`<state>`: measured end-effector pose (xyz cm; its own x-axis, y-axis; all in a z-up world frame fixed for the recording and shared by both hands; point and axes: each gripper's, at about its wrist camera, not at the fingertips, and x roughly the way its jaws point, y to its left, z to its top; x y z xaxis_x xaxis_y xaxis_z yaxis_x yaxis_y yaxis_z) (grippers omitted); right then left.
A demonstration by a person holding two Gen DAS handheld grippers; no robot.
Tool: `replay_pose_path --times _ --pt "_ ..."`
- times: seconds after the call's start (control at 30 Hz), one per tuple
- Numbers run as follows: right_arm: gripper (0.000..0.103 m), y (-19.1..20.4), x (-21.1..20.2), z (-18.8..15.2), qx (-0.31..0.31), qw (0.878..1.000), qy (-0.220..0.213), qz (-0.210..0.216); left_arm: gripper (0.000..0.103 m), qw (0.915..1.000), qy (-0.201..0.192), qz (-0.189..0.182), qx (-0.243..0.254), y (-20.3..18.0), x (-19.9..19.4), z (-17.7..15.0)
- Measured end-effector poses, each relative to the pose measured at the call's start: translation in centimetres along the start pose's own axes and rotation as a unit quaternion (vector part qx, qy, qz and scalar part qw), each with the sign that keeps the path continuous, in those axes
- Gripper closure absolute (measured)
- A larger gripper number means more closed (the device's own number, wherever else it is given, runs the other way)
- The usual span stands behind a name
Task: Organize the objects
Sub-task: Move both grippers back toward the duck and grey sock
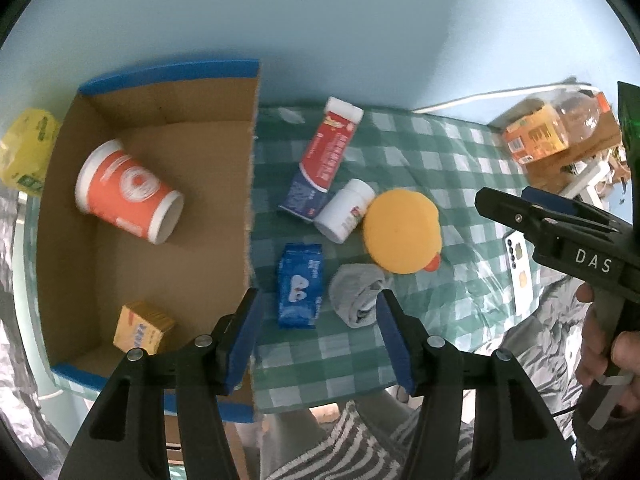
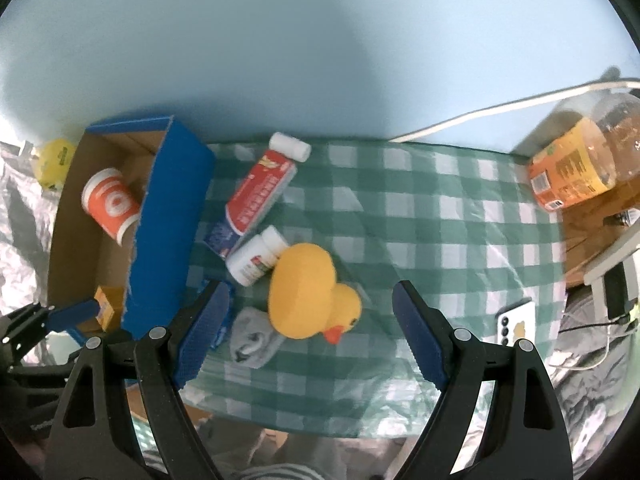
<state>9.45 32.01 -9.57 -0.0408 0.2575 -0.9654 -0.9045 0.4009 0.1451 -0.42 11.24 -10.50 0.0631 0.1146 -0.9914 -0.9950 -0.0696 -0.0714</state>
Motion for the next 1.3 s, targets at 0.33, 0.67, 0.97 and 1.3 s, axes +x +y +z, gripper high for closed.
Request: replay_pose_path --times 0.33,0.67,0.97,1.3 --pt "0.018 -2.8 0.4 -1.0 0.011 1.0 0.005 -0.008 0.038 0.9996 0.013 -0.002 0.026 -3.0 2.0 0.2" --pt "0.018 -2.5 3.3 -1.8 -0.003 0.999 0.035 0.009 0.037 0.9993 0.034 -0.004 0.018 -4.0 4.8 -0.7" --pt "0.018 -1.7 6.4 -2.5 -0.079 0.995 0.065 0.013 0.037 0.9984 0.055 -0.002 0.012 -4.4 7.0 -1.6" --pt "0.018 -1.4 9.6 -3.4 -0.18 0.979 0.094 0.005 0.036 0.9974 0.072 0.006 0.007 -5.3 9.4 -2.1"
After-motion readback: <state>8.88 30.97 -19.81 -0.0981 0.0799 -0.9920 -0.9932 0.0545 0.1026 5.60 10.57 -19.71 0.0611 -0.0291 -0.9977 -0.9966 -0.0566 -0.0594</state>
